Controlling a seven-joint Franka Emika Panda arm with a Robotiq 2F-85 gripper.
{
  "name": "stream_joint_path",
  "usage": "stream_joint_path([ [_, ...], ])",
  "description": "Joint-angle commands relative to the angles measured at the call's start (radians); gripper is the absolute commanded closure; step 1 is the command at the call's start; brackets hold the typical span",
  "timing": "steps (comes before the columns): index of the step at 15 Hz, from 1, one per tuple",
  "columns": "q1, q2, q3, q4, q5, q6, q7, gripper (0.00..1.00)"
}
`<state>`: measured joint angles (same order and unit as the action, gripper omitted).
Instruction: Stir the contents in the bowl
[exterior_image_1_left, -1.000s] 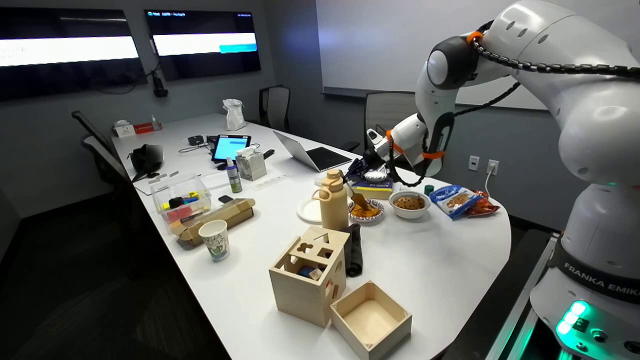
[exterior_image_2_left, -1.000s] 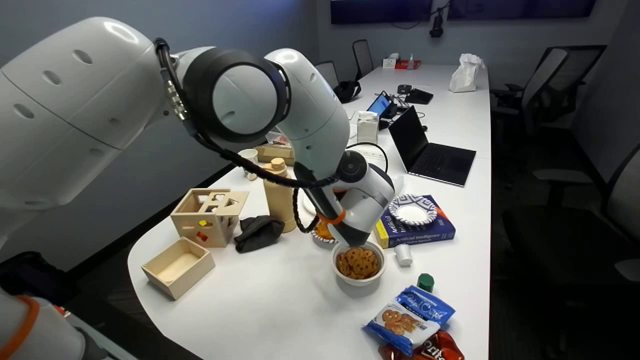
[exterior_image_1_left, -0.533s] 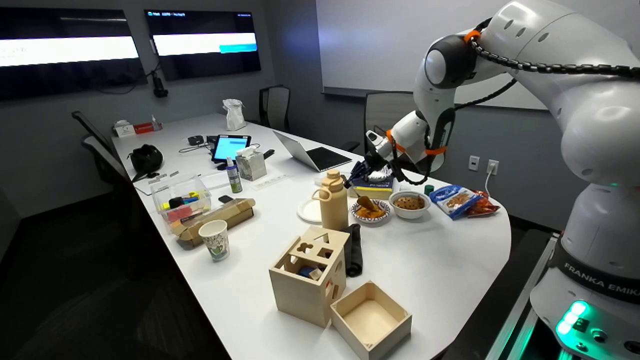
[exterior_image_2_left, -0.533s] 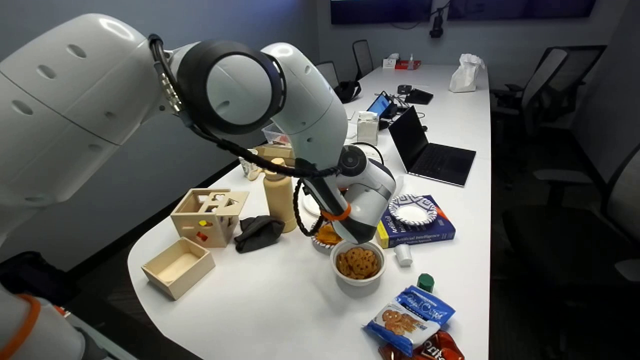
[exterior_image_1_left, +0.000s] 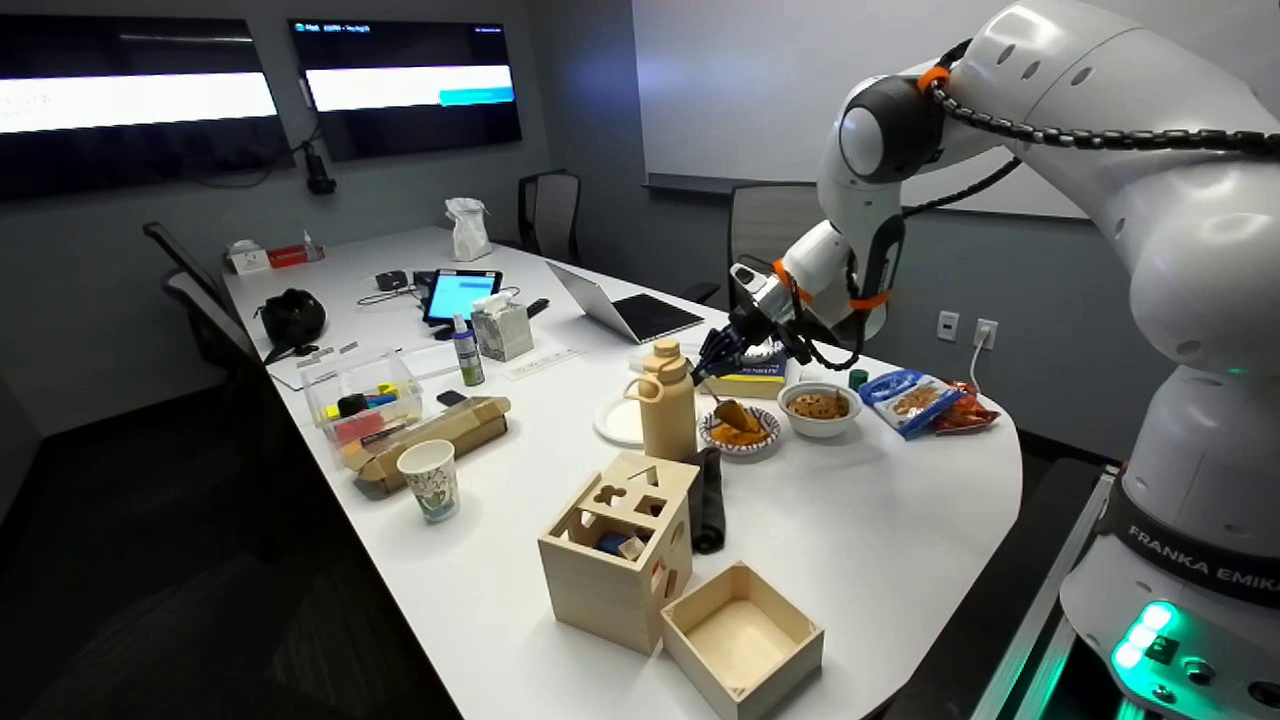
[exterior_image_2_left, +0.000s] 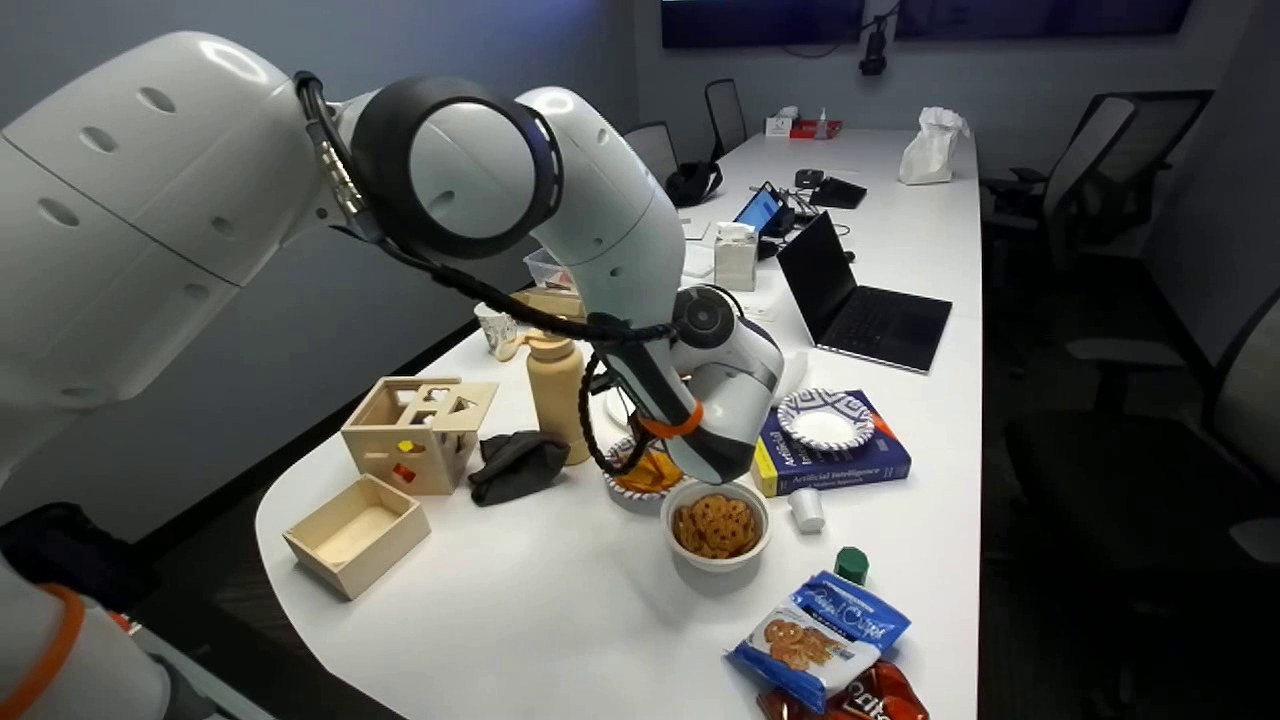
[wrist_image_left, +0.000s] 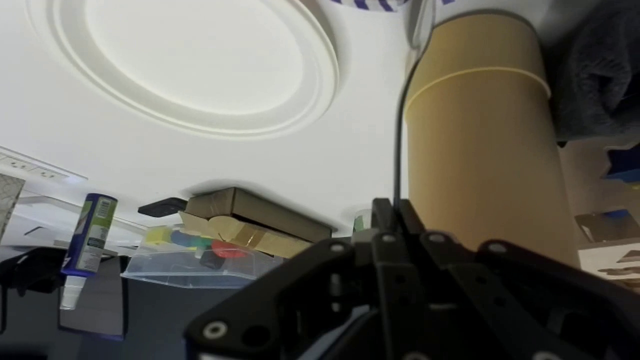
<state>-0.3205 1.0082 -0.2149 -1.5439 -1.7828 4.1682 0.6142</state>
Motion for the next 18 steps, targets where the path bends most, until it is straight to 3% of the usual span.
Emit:
stream_joint_path([
  [1, -0.001, 0.028, 0.002, 0.032, 0.042, 0.054, -0.029, 0.99],
  [8, -0.026, 0.010, 0.014, -0.009, 0.197, 0.026, -0.098, 0.99],
  [18, 0.029, -0.021, -0.056, -0.106, 0.058, 0.014, -0.084, 0.99],
])
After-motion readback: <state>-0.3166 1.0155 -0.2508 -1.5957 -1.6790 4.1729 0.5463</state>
